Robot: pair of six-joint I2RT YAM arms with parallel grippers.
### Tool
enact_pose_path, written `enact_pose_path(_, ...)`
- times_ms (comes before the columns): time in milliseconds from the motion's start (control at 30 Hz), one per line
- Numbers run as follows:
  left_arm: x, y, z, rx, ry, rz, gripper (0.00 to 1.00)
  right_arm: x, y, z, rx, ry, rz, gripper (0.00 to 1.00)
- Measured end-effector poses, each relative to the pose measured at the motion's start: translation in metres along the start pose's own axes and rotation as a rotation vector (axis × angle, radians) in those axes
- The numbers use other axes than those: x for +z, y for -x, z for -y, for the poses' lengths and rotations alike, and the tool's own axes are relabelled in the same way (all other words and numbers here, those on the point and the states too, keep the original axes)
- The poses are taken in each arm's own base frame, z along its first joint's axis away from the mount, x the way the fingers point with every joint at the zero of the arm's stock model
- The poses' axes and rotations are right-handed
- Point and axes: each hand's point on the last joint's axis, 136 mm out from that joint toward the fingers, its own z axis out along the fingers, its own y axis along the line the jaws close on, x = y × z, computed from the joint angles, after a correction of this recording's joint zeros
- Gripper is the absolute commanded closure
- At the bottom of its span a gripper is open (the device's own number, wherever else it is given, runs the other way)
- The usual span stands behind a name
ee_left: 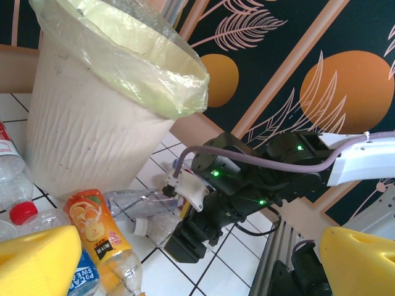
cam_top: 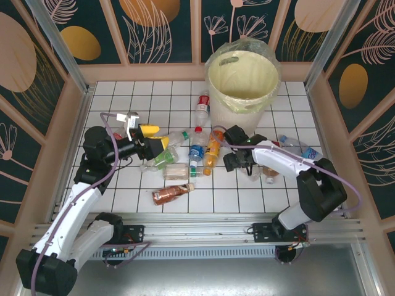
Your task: Put the plastic bottles in the bin
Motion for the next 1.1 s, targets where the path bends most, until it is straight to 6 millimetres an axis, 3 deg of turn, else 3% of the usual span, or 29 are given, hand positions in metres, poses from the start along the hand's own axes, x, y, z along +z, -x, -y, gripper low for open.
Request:
enact_pose_path(333,0.0,0.0,-0.001,-0.002,0.001,-0.002,0.01,0.027,-0.008,0.001,-0.052,-0.046,-0.07,0.2)
enact_pose_path(467,0.0,0.0,-0.001,-0.002,0.001,-0.002,0.01,0.031,-0.006,-0.001,-0.066,-0.045,-0.07,0.27)
enact_pose_path(600,0.0,-0.001,-0.001,-0.001,0.002,-0.003,0.01,0.033,-0.003,-0.002,-0.085,-0.043,-0.067,0.44)
enact_pose_path(800,0.0,-0.002,-0.002,-0.002,0.005,-0.007,0.01,0.029,-0.001,-0.009,-0.11,-0.039,-0.055,0.44)
enact_pose_path(967,0.0,-0.003,-0.002,-0.005,0.006,-0.009,0.01,0.006,0.01,-0.028,-0.149,0.005,0.003,0.43)
enact_pose_path(1100,0.0,-0.003,-0.002,-0.005,0.005,-0.009,0.01,-0.043,0.042,-0.049,-0.139,0.116,0.154,0.43)
